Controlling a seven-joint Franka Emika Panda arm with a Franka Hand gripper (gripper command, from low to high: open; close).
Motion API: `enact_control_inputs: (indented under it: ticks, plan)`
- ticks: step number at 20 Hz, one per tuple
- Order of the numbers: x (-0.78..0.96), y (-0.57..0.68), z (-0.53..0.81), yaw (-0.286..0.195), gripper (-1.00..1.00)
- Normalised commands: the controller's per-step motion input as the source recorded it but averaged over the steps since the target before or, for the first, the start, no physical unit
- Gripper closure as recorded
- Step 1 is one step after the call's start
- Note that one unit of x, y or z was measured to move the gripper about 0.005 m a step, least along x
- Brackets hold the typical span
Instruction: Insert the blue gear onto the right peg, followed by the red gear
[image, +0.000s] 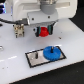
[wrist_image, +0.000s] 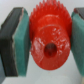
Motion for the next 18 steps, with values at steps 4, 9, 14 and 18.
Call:
enact_control_inputs:
  ticks: [4,9,14,18]
  plan:
    - [0.61,-0.03,0.45,0.000,1.00]
    - [0.65,-0.07,0.42,0.000,1.00]
    - [0.67,-0.03,0.34,0.000,1.00]
    - [0.70,-0.01,0.27,0.000,1.00]
